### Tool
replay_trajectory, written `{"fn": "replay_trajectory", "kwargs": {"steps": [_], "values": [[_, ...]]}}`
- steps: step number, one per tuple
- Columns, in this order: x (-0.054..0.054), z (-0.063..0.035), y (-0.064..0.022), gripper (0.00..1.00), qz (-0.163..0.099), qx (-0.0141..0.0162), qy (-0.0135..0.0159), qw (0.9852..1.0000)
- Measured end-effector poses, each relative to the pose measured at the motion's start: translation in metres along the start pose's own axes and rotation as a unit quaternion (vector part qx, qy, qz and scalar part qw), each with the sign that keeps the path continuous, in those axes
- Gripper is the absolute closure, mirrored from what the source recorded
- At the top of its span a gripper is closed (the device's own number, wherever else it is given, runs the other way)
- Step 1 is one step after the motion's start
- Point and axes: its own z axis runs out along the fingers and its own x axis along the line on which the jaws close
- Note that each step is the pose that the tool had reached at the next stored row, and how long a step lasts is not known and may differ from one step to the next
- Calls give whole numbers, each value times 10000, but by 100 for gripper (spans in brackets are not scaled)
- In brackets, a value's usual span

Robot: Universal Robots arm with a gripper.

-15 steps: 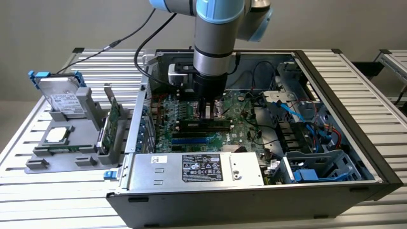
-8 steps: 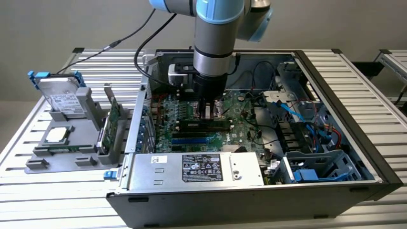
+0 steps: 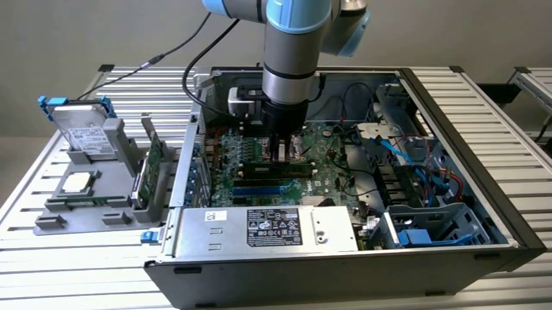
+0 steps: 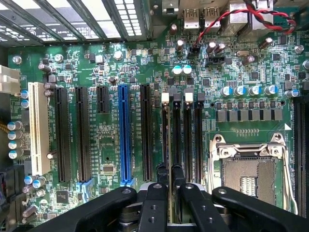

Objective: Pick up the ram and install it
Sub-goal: 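Insert the ram into the slot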

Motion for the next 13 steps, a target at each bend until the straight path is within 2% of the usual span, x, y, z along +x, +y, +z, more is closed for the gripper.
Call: {"fn": "replay_trajectory", "kwargs": {"steps": [3,13], "values": [[0,0,0,84,-16,-8,3,10000],[-3,-5,-21,84,-138,-5,10,9999]]}}
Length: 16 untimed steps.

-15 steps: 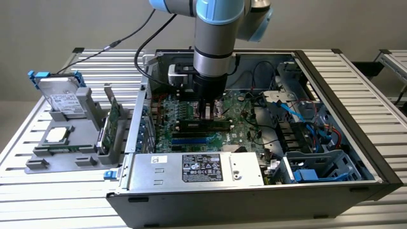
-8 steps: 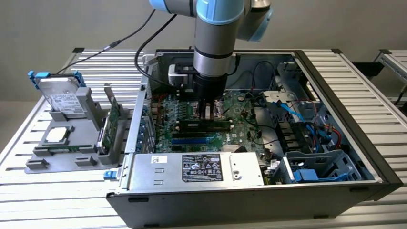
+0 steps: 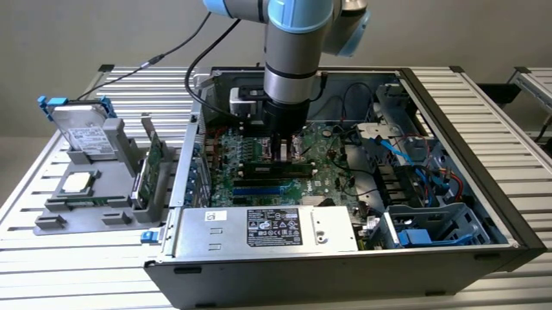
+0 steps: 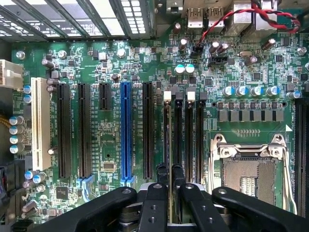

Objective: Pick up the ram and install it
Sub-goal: 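Insert the ram into the slot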

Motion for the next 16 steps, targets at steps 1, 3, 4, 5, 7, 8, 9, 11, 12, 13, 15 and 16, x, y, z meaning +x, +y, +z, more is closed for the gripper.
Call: {"fn": "replay_trajectory", "kwargs": {"steps": [1,3,4,5,7,8,9,11,12,13,15,16], "values": [[0,0,0,84,-9,0,1,10000],[0,2,0,84,-25,1,4,10000],[0,4,-1,84,-33,1,6,10000],[0,6,-1,84,-40,1,8,10000],[0,8,-1,84,-49,1,10,10000],[0,10,-1,84,-51,2,11,10000],[0,12,-1,84,-52,2,11,10000],[-1,18,-1,84,-53,2,11,10000],[-1,22,-1,84,-53,2,11,10000],[-1,25,-2,84,-53,2,12,10000],[-1,31,-2,84,-53,2,13,10000],[-2,31,-2,84,-53,2,14,10000]]}}
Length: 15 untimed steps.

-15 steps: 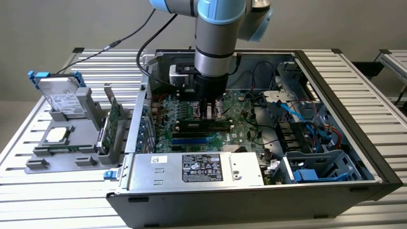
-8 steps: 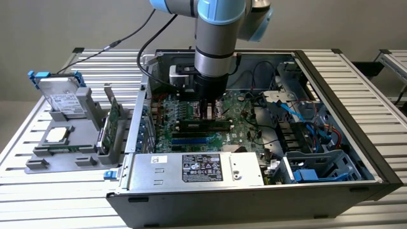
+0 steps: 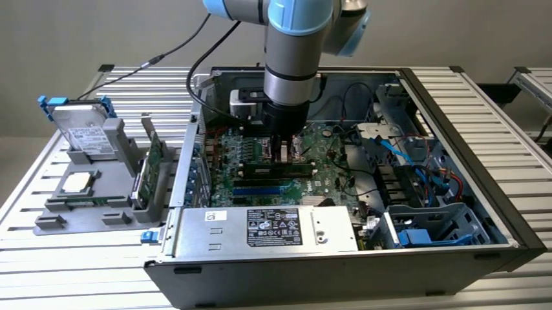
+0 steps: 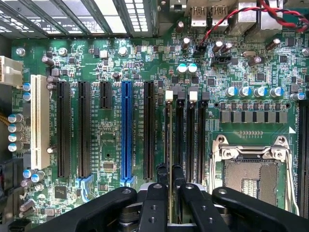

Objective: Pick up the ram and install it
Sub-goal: 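Insert the ram into the slot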

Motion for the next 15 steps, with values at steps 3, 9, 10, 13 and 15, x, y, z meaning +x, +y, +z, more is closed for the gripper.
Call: {"fn": "replay_trajectory", "kwargs": {"steps": [3,9,10,13,15], "values": [[0,0,0,84,0,-2,3,10000],[1,-38,3,65,0,-2,3,10000],[1,-65,4,65,0,-2,3,10000],[-1,-168,11,53,0,-2,3,10000],[-4,-244,15,46,0,-2,4,10000]]}}
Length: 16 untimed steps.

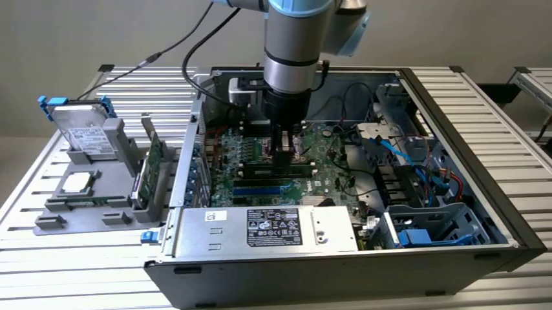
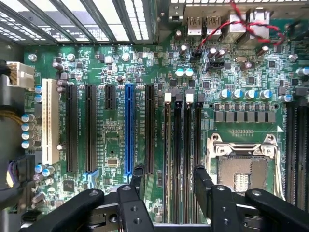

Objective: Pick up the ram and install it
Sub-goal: 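Insert the ram into the slot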

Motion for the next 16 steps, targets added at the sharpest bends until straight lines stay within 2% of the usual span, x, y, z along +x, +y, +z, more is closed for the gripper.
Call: {"fn": "replay_trajectory", "kwargs": {"steps": [5,10,12,13,15,16], "values": [[2,-198,12,46,1,0,0,10000],[2,-201,13,46,0,0,-1,10000],[2,-202,12,55,0,0,0,10000],[2,-201,13,55,1,0,-1,10000],[2,-201,12,67,0,0,-1,10000],[2,-201,12,67,0,0,-1,10000]]}}
